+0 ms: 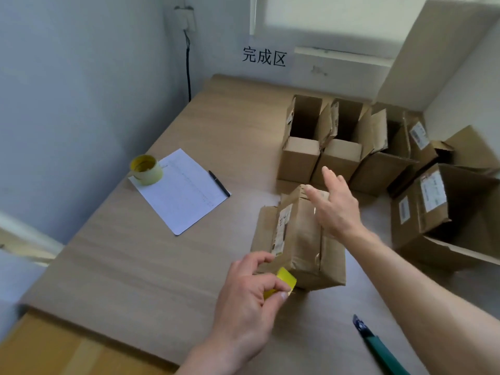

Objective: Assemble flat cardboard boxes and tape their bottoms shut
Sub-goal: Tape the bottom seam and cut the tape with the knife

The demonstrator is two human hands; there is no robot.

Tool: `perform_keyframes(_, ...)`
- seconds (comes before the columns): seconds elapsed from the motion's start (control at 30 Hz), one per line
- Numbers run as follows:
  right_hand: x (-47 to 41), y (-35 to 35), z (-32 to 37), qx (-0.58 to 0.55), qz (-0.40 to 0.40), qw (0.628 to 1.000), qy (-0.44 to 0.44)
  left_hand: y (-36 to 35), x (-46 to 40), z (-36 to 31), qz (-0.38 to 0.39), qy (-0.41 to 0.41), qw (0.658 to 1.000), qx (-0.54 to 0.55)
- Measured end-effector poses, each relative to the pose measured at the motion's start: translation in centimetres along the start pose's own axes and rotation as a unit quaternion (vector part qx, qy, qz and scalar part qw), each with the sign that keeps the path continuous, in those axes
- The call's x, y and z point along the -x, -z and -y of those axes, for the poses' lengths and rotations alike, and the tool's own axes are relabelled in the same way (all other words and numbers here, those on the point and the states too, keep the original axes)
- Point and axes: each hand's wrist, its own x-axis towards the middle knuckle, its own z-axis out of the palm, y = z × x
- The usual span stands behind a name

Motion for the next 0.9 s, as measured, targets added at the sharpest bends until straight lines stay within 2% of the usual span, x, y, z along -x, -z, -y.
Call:
perform_keyframes(0.07, 5.4, 0.8, 0.5, -0.239, -0.084, 0.967, 0.014, 0.0, -0.3, -0.9, -0.006, -0.058, 0.998, -0.011)
perform_keyframes(0.13, 12.0, 0.7, 0.4, -0.36, -0.08, 0.929, 0.025, -0.2, -0.4, -1.8, -0.005, -0.082, 0.997, 0.009)
perform_keyframes(0.2, 17.6, 0.3, -0.2, -0.38, -0.063, 0.923, 0.027, -0.7, -0.3, -2.6, 0.014, -0.069, 0.995, 0.073)
perform_keyframes(0.3, 21.6, 0.0, -1.7, -0.331, -0.103, 0.938, 0.006, -2.0, 0.0, -3.5, 0.056, 0.052, 0.968, 0.237)
perform_keyframes(0.37, 22.3, 0.4, -1.9, -0.297, -0.116, 0.948, -0.003, -3.0, 0.1, -4.0, 0.053, 0.159, 0.926, 0.337)
perform_keyframes(0.47, 22.5, 0.6, -1.5, -0.285, -0.026, 0.958, -0.016, -4.5, -0.3, -4.8, 0.017, 0.28, 0.861, 0.424)
perform_keyframes(0.53, 22.2, 0.3, -1.2, -0.284, 0.023, 0.958, -0.044, -5.3, -0.8, -5.3, 0.017, 0.323, 0.816, 0.478)
perform_keyframes(0.6, 21.7, -0.1, -1.1, -0.313, 0.03, 0.947, -0.068, -6.0, -1.2, -5.7, 0.032, 0.337, 0.799, 0.496)
perform_keyframes(0.7, 20.9, -0.2, -1.3, -0.35, 0.029, 0.932, -0.093, -6.5, -1.4, -5.6, 0.045, 0.311, 0.826, 0.468)
perform_keyframes(0.83, 20.1, 0.6, -2.0, -0.338, 0.018, 0.936, -0.099, -6.4, -1.3, -4.7, 0.03, 0.183, 0.924, 0.335)
perform_keyframes(0.9, 19.6, 1.0, -2.2, -0.327, -0.016, 0.939, -0.1, -6.3, -1.1, -4.4, 0.031, 0.136, 0.938, 0.317)
